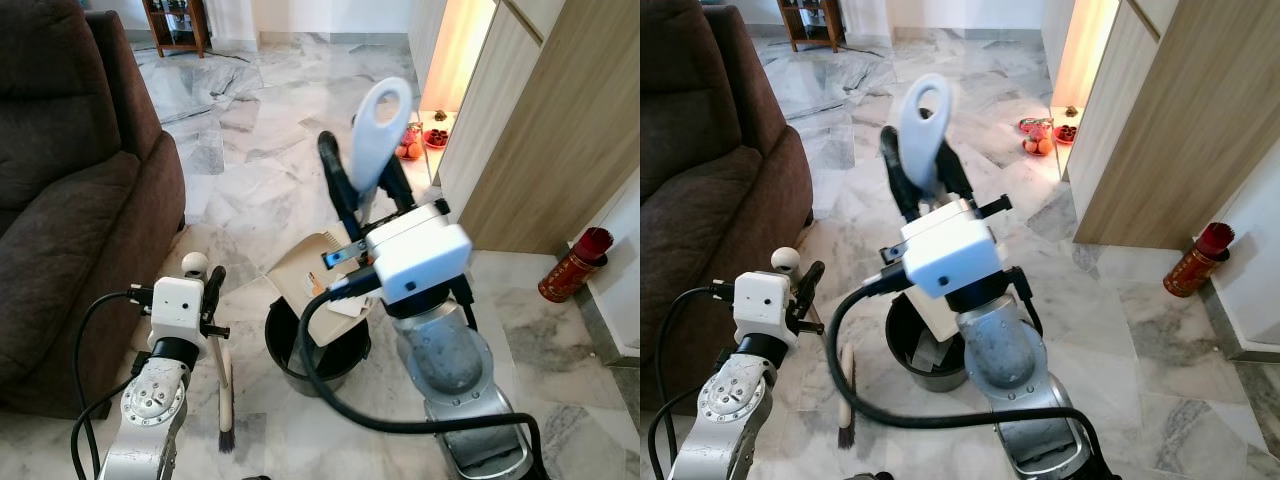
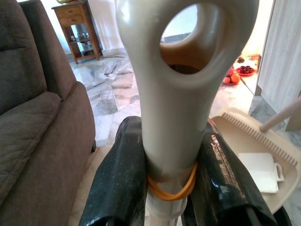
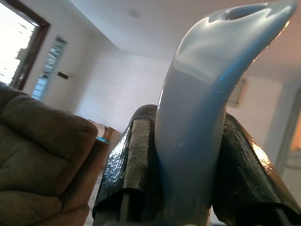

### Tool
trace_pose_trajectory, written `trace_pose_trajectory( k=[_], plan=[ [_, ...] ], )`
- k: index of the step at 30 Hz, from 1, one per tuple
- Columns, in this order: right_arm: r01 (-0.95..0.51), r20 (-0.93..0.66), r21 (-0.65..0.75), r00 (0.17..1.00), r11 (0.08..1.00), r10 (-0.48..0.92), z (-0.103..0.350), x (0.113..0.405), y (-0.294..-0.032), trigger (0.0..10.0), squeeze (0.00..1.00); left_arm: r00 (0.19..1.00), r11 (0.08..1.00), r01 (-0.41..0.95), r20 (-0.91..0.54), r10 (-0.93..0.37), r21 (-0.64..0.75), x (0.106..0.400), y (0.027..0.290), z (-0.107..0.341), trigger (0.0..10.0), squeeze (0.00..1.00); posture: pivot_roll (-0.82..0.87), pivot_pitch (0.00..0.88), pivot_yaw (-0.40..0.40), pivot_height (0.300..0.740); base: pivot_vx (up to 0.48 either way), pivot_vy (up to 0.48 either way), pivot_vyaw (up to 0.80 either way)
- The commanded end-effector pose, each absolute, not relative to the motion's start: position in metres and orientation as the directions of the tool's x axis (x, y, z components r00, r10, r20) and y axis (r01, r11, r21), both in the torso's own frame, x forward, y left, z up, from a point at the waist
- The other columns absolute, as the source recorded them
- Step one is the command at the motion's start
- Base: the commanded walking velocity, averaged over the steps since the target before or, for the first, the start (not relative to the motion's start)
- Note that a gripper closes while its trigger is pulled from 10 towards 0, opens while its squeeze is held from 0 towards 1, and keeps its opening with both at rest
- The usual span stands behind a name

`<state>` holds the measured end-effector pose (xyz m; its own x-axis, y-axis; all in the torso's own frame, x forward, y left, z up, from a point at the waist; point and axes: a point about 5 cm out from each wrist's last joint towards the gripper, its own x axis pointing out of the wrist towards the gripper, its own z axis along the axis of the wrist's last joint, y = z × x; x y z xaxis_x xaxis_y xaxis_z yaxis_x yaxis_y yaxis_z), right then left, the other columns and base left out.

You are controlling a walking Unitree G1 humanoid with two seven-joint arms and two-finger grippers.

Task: Sweep floor

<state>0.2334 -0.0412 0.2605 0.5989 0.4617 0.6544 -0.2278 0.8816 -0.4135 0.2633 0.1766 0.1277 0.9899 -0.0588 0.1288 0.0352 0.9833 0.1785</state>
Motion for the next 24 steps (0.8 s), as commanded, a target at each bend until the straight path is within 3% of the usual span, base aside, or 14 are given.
trace_pose_trajectory(
  k=[1,15,24],
  plan=[
    [-0.213,0.710,-0.435,0.517,0.875,0.479,0.2720,0.2218,-0.0383,10.0,0.00,0.982,0.977,0.033,0.173,-0.070,0.210,0.2631,0.1771,0.1355,10.0,0.00,0.12,0.142,0.000,0.740,0.000,0.000,0.00],
    [-0.195,0.702,-0.481,0.500,0.855,0.508,0.2698,0.2207,-0.0354,10.0,0.00,0.982,0.977,0.033,0.174,-0.070,0.209,0.2634,0.1770,0.1356,10.0,0.00,0.12,0.144,-0.001,0.740,0.000,0.000,0.00],
    [-0.149,0.683,-0.504,0.533,0.851,0.499,0.2664,0.2279,-0.0408,10.0,0.00,0.983,0.977,0.032,0.173,-0.069,0.209,0.2631,0.1767,0.1352,10.0,0.00,0.12,0.143,-0.003,0.740,0.000,0.000,0.00]
  ],
)
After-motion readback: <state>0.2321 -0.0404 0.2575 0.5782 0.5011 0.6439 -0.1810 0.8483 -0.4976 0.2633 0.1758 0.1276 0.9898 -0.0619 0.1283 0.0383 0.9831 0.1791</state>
